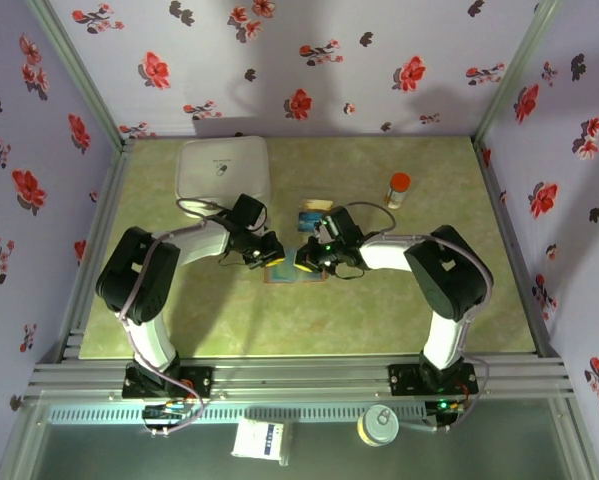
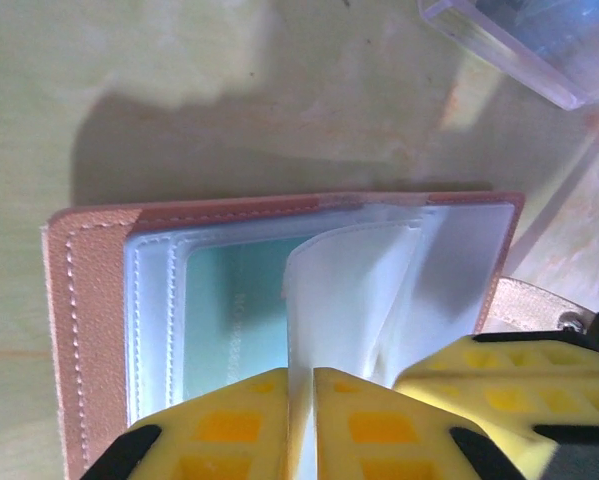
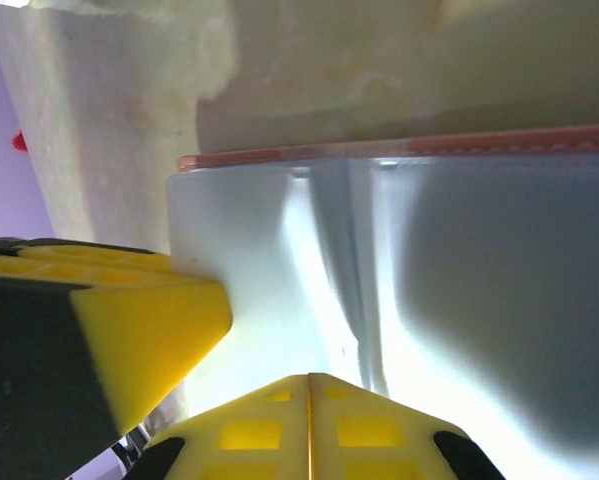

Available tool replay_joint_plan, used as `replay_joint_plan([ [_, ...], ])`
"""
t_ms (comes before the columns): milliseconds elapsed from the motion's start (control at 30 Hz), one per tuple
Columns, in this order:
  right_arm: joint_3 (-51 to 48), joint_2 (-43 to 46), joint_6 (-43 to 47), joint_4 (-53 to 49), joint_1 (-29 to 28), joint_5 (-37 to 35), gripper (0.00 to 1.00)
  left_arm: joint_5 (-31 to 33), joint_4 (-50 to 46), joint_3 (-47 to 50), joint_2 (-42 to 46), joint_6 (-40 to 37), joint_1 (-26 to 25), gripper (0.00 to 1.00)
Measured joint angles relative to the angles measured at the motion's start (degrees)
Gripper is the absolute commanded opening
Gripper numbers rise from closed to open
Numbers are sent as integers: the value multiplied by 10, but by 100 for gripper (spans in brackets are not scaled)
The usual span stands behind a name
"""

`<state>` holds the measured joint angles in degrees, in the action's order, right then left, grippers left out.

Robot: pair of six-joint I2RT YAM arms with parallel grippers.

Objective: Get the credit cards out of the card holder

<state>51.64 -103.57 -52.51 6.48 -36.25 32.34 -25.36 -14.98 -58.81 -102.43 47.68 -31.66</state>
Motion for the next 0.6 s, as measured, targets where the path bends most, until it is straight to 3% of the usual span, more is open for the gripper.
replay_joint_plan([
  [600, 3, 87, 46, -125, 19, -60, 11, -12, -17, -67, -19, 0, -48, 13],
])
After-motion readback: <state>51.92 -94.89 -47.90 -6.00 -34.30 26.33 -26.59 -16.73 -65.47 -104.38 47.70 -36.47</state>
